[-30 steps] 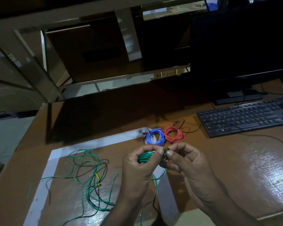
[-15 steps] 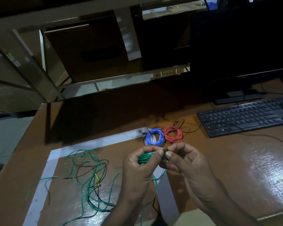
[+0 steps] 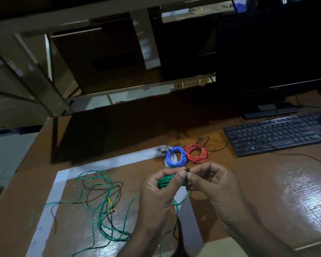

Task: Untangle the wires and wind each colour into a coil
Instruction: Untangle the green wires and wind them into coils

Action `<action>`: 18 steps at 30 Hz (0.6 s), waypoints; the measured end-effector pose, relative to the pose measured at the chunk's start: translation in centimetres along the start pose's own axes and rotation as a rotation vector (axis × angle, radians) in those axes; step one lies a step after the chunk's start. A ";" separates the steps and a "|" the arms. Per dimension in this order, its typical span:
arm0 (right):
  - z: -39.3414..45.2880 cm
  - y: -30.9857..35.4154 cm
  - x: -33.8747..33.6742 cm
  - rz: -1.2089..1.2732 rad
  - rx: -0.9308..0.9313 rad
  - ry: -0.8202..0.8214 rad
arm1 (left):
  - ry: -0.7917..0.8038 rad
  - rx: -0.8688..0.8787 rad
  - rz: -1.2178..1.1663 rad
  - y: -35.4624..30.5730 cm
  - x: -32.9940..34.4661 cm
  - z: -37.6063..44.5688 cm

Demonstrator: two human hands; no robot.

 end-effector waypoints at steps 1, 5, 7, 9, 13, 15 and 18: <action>0.0 0.1 0.1 0.000 -0.008 0.002 | 0.000 -0.001 -0.006 0.2 0.0 0.0; 0.2 0.5 -0.1 -0.052 -0.060 -0.023 | -0.018 -0.012 -0.020 0.0 -0.2 0.0; 0.1 0.9 -0.2 -0.107 -0.087 -0.019 | -0.020 -0.027 -0.019 0.1 -0.2 -0.1; 0.0 1.3 0.0 -0.120 -0.095 0.013 | -0.022 -0.033 -0.017 0.1 -0.1 -0.2; -0.2 1.7 0.2 -0.206 -0.104 0.047 | 0.002 -0.034 0.007 -0.1 0.3 -0.1; -0.2 1.7 0.2 -0.226 -0.109 0.045 | 0.002 -0.030 0.012 -0.1 0.3 -0.1; 0.1 1.4 0.2 -0.225 -0.108 0.042 | -0.012 -0.050 -0.018 0.2 -0.1 0.0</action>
Point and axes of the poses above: each hand's wrist, its own z-axis towards the middle knuckle, its own x-axis out of the palm, y = z × x, the point moved 10 cm from there along z, towards the middle knuckle, and after that the axes turned 9 degrees about -z, right-handed, at the moved point
